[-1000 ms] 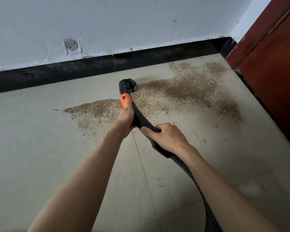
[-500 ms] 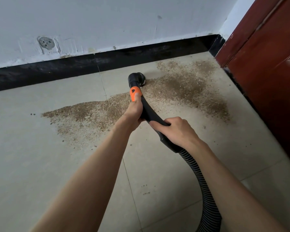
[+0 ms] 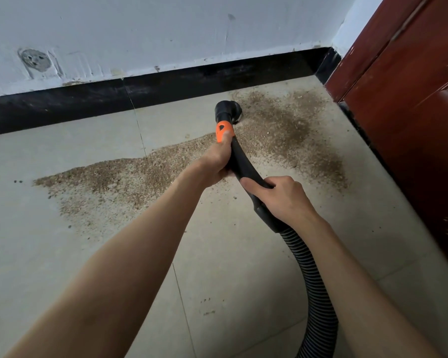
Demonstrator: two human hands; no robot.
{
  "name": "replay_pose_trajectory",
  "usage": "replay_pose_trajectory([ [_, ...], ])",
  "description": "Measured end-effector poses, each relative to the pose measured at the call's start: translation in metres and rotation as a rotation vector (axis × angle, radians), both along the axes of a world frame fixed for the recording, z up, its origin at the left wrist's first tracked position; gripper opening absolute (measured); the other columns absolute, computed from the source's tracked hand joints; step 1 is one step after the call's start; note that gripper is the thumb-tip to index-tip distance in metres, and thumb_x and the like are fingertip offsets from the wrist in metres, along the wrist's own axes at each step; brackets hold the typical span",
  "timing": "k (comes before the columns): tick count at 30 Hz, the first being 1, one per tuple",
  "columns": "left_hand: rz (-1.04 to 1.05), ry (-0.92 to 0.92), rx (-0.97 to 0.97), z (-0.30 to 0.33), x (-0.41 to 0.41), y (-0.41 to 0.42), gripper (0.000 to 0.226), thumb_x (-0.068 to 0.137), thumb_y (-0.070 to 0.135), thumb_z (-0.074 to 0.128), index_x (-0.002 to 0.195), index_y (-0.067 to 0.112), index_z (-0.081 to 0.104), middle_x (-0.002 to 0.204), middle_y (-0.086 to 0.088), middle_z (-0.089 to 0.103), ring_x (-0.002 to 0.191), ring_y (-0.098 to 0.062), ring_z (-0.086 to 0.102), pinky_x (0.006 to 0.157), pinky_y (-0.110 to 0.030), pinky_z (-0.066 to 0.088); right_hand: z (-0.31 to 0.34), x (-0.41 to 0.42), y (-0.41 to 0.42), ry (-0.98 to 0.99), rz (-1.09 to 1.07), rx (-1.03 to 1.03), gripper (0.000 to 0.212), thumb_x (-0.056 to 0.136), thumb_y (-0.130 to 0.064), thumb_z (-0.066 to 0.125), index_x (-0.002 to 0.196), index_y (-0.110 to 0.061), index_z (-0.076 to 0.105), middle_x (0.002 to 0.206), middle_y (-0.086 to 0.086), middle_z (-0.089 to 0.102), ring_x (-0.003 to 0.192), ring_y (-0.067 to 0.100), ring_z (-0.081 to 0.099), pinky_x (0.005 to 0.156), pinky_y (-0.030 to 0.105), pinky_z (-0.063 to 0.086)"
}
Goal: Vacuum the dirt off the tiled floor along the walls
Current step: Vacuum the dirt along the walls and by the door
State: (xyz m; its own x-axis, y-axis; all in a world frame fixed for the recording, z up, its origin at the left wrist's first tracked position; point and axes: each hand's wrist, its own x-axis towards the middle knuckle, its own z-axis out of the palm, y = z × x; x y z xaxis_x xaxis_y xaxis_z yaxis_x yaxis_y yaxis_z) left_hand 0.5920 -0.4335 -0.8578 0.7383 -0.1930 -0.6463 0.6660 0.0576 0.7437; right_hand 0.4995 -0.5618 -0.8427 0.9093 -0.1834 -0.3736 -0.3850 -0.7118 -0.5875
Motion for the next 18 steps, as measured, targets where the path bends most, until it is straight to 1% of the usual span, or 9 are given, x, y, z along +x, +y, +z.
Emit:
replay_pose_trajectory([
  [3,0.030,-0.020,0.052,0.002,0.010,0.007,0.049,0.099,0.049,0.033,0.110,0.003,0.047,0.088,-0.008,0.057,0.076,-0.020,0.059,0.063,-0.030,0.053,-0.002,0.010,0.006,0.015,-0.017,0.108,0.058,0.077,-0.069,0.060,0.051,-0.019,0.052,0.053,-0.006,0.058,0.057,0.013,0.057,0.054,0.029,0.038],
  [6,0.087,-0.068,0.122,0.004,0.020,0.020,0.046,0.097,0.048,0.038,0.096,0.004,0.052,0.087,-0.007,0.058,0.077,-0.020,0.060,0.069,-0.032,0.054,-0.004,0.020,0.019,0.007,-0.022,0.227,0.056,0.078,-0.068,0.061,0.051,-0.020,0.054,0.046,-0.010,0.057,0.047,0.002,0.054,0.047,0.017,0.037],
  [8,0.121,-0.083,0.151,0.005,0.023,0.030,0.048,0.096,0.048,0.039,0.102,0.002,0.051,0.090,-0.007,0.058,0.082,-0.021,0.060,0.072,-0.032,0.054,-0.004,0.025,0.031,0.010,-0.020,0.283,0.055,0.080,-0.067,0.061,0.052,-0.020,0.056,0.043,-0.013,0.056,0.043,-0.002,0.052,0.040,0.011,0.033],
  [9,0.137,-0.084,0.162,0.005,0.023,0.035,0.049,0.096,0.049,0.039,0.107,0.002,0.050,0.091,-0.007,0.057,0.083,-0.022,0.059,0.070,-0.032,0.053,-0.003,0.027,0.036,0.020,-0.020,0.308,0.054,0.080,-0.067,0.061,0.054,-0.019,0.058,0.044,-0.012,0.057,0.044,-0.002,0.054,0.041,0.011,0.034],
  [11,0.160,-0.082,0.185,0.006,0.021,0.045,0.048,0.096,0.048,0.040,0.110,0.003,0.048,0.091,-0.007,0.057,0.083,-0.022,0.059,0.065,-0.030,0.052,-0.003,0.026,0.046,0.044,-0.020,0.349,0.056,0.079,-0.068,0.061,0.061,-0.015,0.065,0.055,-0.006,0.066,0.054,0.003,0.061,0.051,0.016,0.041],
  [13,0.155,-0.080,0.203,0.005,0.017,0.054,0.049,0.096,0.049,0.040,0.111,0.003,0.048,0.094,-0.008,0.057,0.086,-0.023,0.059,0.067,-0.030,0.052,-0.004,0.022,0.055,0.068,-0.023,0.381,0.060,0.078,-0.068,0.062,0.071,-0.009,0.070,0.070,0.005,0.072,0.068,0.016,0.068,0.064,0.028,0.049],
  [15,0.136,-0.075,0.221,0.005,0.012,0.063,0.052,0.095,0.051,0.040,0.113,0.002,0.048,0.096,-0.009,0.058,0.088,-0.023,0.059,0.069,-0.030,0.052,-0.007,0.014,0.065,0.079,-0.023,0.401,0.059,0.078,-0.068,0.062,0.072,-0.010,0.070,0.077,0.008,0.073,0.075,0.023,0.070,0.072,0.035,0.054],
  [17,0.138,-0.062,0.215,0.004,0.004,0.073,0.054,0.095,0.052,0.040,0.114,0.001,0.047,0.097,-0.009,0.057,0.089,-0.024,0.059,0.070,-0.030,0.053,-0.009,0.005,0.074,0.080,-0.011,0.406,0.057,0.079,-0.067,0.061,0.071,-0.011,0.068,0.078,0.008,0.073,0.076,0.023,0.069,0.073,0.036,0.053],
  [18,0.143,-0.054,0.207,0.003,0.000,0.078,0.055,0.095,0.052,0.040,0.114,0.001,0.047,0.097,-0.009,0.057,0.089,-0.024,0.059,0.072,-0.031,0.053,-0.009,0.002,0.078,0.077,-0.003,0.398,0.057,0.079,-0.068,0.061,0.068,-0.012,0.066,0.074,0.005,0.071,0.072,0.019,0.067,0.069,0.034,0.051],
])
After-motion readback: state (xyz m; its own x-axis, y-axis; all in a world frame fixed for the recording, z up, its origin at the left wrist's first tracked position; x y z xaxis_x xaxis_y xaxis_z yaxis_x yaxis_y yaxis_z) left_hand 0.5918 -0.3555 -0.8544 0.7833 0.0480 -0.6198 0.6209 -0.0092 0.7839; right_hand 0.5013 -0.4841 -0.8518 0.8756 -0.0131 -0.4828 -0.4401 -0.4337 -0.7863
